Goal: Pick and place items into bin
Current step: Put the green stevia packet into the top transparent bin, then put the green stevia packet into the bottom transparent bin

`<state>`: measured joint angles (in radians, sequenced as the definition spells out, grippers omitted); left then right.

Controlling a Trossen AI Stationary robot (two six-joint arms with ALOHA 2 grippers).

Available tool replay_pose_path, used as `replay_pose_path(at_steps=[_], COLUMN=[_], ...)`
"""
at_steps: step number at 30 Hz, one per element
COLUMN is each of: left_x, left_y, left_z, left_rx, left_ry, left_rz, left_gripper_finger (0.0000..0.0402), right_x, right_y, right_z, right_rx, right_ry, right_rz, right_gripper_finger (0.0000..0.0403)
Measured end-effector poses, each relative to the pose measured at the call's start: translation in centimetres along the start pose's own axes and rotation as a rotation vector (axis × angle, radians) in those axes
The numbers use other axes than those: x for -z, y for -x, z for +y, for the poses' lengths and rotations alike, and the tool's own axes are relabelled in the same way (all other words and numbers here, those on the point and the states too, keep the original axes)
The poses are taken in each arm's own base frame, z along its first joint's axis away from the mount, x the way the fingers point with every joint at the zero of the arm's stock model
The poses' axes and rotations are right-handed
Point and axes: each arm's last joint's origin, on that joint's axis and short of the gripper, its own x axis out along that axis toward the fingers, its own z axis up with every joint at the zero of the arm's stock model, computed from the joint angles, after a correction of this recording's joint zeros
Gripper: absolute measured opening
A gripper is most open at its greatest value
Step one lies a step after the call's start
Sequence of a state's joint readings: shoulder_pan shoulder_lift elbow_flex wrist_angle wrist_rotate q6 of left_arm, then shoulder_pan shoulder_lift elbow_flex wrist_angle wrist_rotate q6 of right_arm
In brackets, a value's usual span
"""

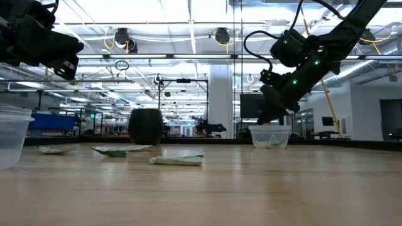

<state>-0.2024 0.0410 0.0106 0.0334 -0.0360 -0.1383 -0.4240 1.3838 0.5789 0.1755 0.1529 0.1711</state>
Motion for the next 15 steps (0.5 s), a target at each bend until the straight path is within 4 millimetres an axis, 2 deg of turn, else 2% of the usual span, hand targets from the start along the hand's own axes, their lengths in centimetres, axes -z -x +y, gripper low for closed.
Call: replay_pose_path(at_steps=[5, 15], left_x=[0.0, 0.0], left_y=[0.0, 0.0], left_z=[0.0, 0.0], left_rx=[0.0, 0.0], left_ry=[0.0, 0.0], left_rz=[0.0, 0.0], left_gripper_finger=[0.006, 0.0061], right_x=[0.01, -0.13], right_y=[0.0, 0.0], right_z=[0.0, 0.03], right_rx=[0.0, -0.003], right_ry=[0.0, -0.003], right_rz=[0.0, -0.013], right_gripper_finger=[0.0014, 0.0083])
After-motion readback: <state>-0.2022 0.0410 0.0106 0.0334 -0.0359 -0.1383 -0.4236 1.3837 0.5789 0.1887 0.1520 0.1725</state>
